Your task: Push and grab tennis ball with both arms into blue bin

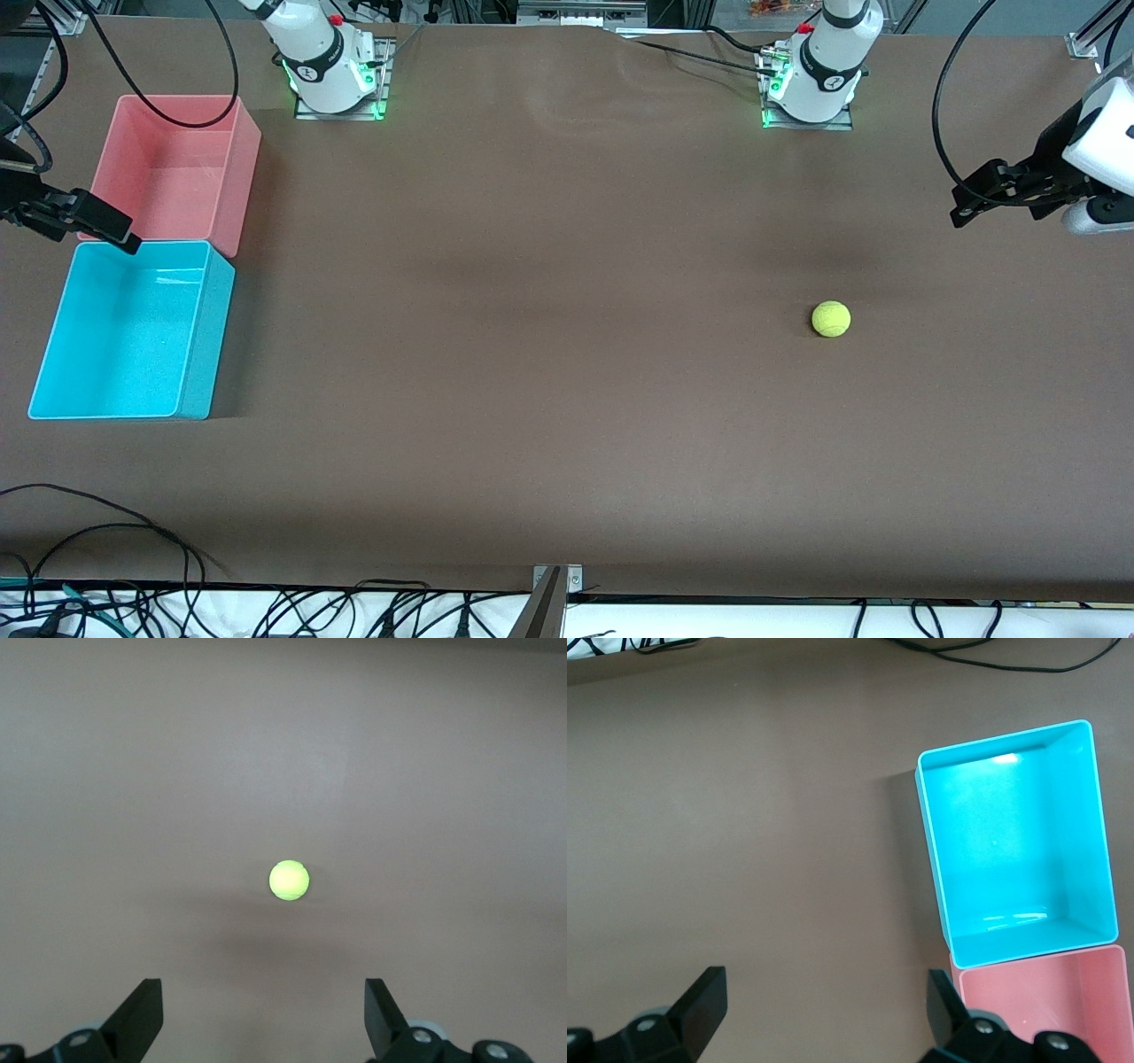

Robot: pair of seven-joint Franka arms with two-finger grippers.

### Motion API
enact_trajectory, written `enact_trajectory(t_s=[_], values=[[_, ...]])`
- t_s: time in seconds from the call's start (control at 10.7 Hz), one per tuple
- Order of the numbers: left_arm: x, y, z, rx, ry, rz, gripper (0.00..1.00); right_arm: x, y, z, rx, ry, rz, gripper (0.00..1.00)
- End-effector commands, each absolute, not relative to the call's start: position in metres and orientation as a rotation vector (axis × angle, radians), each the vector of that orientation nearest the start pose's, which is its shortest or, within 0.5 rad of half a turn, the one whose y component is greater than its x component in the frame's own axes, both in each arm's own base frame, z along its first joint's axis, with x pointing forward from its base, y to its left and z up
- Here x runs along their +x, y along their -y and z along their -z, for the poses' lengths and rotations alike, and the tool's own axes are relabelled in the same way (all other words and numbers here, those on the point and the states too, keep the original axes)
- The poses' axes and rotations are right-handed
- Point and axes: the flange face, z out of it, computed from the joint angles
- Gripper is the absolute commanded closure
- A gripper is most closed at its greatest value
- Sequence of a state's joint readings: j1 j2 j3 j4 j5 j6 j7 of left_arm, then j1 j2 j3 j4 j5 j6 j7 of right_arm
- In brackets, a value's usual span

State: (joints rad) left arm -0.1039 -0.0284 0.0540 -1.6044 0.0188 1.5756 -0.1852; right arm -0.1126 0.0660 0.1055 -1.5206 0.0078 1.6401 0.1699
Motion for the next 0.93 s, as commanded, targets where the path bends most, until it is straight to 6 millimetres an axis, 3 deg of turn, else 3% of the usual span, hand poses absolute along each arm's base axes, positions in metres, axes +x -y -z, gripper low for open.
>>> enact_trajectory(t_s=[0.0, 0.84], values=[[0.5386, 0.0310, -0.6322, -3.109, 0.241, 0.041, 0.00, 0.5837, 0.0063, -0.6230, -3.094, -0.251, 0.073, 0.00], [0.5420, 0.0356, -0.6264, -3.106, 0.226, 0.025, 0.00, 0.5856, 0.0057, -0.6203, -3.098, -0.211, 0.069, 0.00]])
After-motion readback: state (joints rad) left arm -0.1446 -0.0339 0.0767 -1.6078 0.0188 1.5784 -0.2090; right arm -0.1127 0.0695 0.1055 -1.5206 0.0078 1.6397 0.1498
